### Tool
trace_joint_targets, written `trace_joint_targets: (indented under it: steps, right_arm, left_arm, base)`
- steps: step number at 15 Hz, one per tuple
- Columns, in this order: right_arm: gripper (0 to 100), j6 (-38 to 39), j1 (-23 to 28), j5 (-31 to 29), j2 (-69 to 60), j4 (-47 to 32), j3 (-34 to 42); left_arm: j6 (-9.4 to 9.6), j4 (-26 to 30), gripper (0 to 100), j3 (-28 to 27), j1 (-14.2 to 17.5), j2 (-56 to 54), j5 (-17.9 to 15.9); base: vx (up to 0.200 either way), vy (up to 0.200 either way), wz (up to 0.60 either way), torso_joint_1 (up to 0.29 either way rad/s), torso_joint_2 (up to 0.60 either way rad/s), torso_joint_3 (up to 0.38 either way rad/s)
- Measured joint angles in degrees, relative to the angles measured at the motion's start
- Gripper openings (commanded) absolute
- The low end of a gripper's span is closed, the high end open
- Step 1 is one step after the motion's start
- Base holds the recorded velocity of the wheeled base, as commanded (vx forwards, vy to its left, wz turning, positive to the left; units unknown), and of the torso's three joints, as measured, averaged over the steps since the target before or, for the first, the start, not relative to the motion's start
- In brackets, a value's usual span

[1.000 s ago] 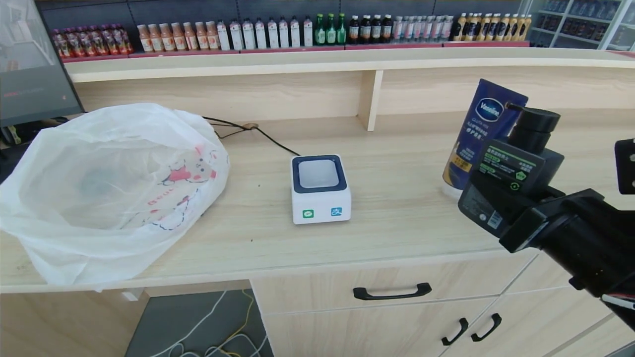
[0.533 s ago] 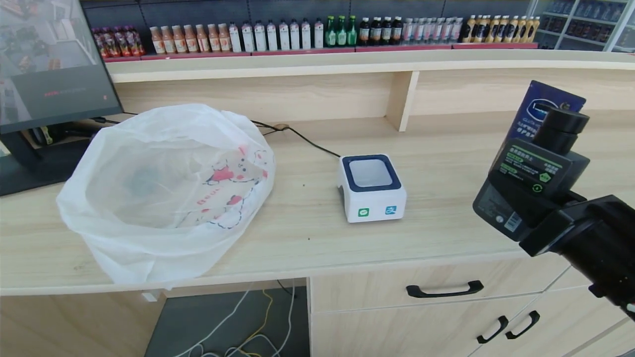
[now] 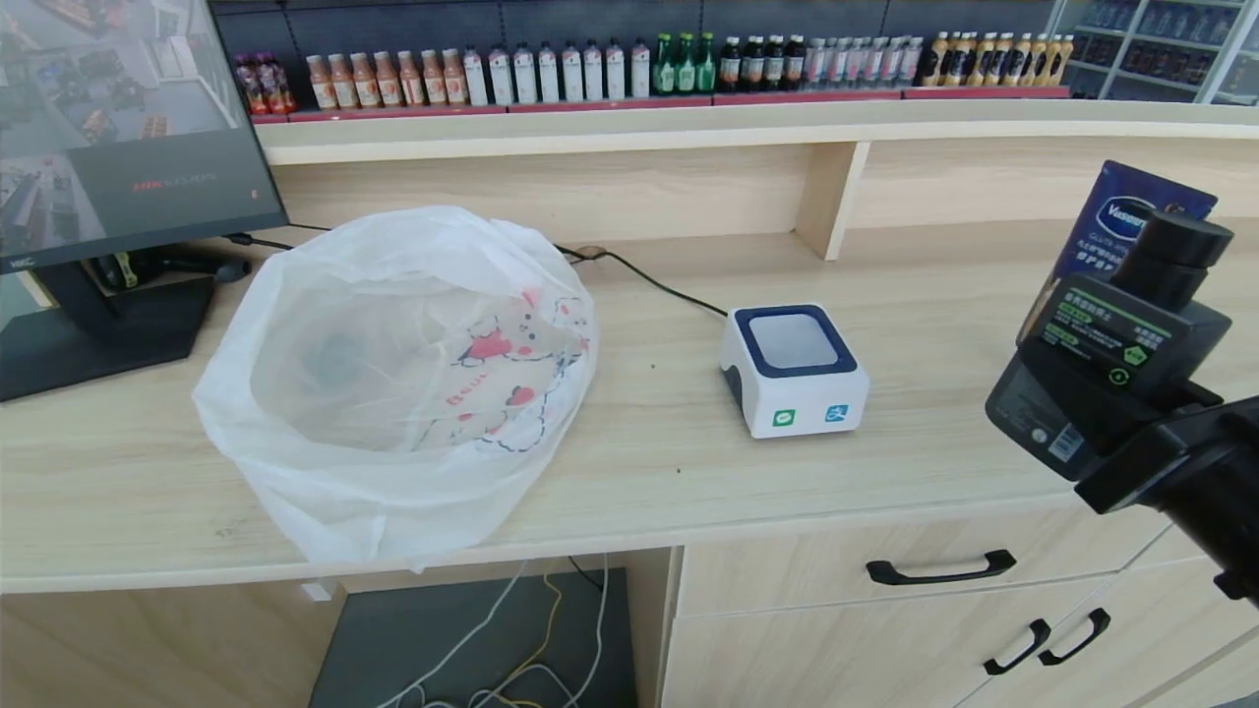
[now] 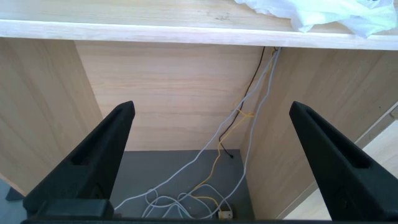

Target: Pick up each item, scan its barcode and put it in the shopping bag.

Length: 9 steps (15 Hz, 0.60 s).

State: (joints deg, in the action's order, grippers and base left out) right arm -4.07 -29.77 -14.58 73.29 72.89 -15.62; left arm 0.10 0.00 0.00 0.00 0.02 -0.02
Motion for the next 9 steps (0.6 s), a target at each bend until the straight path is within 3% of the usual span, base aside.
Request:
trace_joint_targets:
  steps: [9]
  right_arm:
    - [0,-13.96,-0.16,0.62,4.07,-0.09,-9.19]
  left_arm:
    - [0.01,0.00,100,0.00,-0.02,0.00,0.02]
  base:
    - [0.000,0.000,0.00,0.000,0.00,0.000]
